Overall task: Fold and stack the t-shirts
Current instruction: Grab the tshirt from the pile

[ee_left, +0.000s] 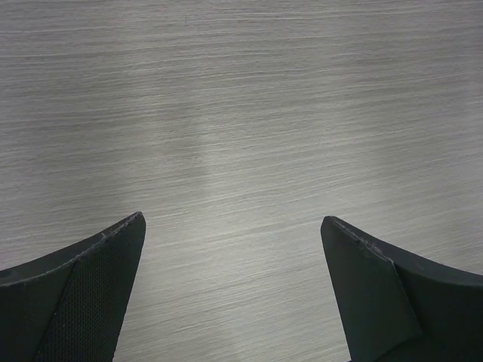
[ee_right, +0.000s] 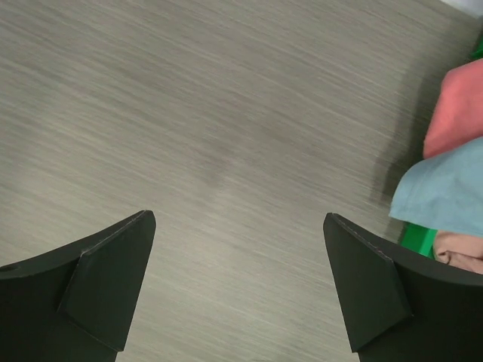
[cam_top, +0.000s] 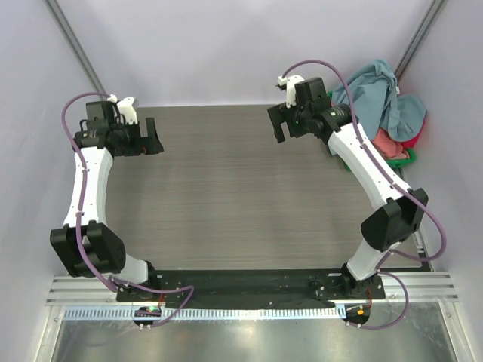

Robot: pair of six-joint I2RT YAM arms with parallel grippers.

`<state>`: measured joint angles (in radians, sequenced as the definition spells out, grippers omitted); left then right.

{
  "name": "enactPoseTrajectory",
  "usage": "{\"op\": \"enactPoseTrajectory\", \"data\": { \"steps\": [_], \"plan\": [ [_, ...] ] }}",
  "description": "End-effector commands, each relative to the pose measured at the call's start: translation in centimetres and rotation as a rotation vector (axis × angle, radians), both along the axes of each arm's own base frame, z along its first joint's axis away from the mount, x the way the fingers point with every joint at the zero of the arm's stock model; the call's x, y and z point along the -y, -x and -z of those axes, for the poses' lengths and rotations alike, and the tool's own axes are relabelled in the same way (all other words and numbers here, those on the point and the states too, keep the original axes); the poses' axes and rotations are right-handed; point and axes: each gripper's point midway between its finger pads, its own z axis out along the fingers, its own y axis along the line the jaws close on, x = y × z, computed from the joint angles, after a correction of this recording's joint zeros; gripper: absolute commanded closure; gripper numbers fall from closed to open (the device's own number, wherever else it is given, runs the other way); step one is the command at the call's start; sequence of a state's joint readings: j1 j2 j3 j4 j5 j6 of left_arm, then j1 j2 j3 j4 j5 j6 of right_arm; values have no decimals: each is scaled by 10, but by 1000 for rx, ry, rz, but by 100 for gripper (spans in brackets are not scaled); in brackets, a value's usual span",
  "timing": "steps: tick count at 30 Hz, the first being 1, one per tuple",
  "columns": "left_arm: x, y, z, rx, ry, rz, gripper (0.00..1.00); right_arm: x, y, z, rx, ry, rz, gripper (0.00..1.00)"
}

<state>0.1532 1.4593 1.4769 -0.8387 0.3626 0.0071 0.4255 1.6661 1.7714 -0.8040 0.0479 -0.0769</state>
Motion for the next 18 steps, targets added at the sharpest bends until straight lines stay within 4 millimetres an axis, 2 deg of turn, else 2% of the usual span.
{"op": "enactPoseTrajectory", "data": {
  "steps": [1,4,5,7,8,9,10,11,12,13,14,15,16,18],
  "plan": [
    [0,2,-12,39,0,4,0,8,-20,-35,112,32,39,0],
    [3,3,-8,30,11,19,0,18,-36,-56,196,126,-27,0],
    [3,4,-8,27,11,24,0,31,-46,-71,238,123,4,0],
    [4,5,-6,22,14,28,0,50,-70,-72,255,146,84,0],
    [4,5,-4,19,15,32,0,71,-81,-89,291,148,142,0],
    [5,6,-4,20,15,34,0,85,-96,-77,268,173,173,0],
    [4,6,-1,16,14,33,0,100,-103,-76,269,190,211,1],
    [5,6,0,16,15,37,0,128,-112,-79,276,204,268,1],
    [6,7,-1,20,20,45,0,144,-118,-75,269,222,300,2],
    [7,7,0,19,20,51,0,159,-128,-57,236,256,333,4],
    [8,8,0,20,22,56,0,174,-133,-59,242,269,367,7],
    [9,8,0,25,20,66,3,199,-136,-56,234,284,411,10],
    [11,9,0,26,25,75,4,213,-142,-44,211,315,431,14],
    [11,10,4,21,26,78,6,232,-147,-44,214,340,473,17]
  ]
}}
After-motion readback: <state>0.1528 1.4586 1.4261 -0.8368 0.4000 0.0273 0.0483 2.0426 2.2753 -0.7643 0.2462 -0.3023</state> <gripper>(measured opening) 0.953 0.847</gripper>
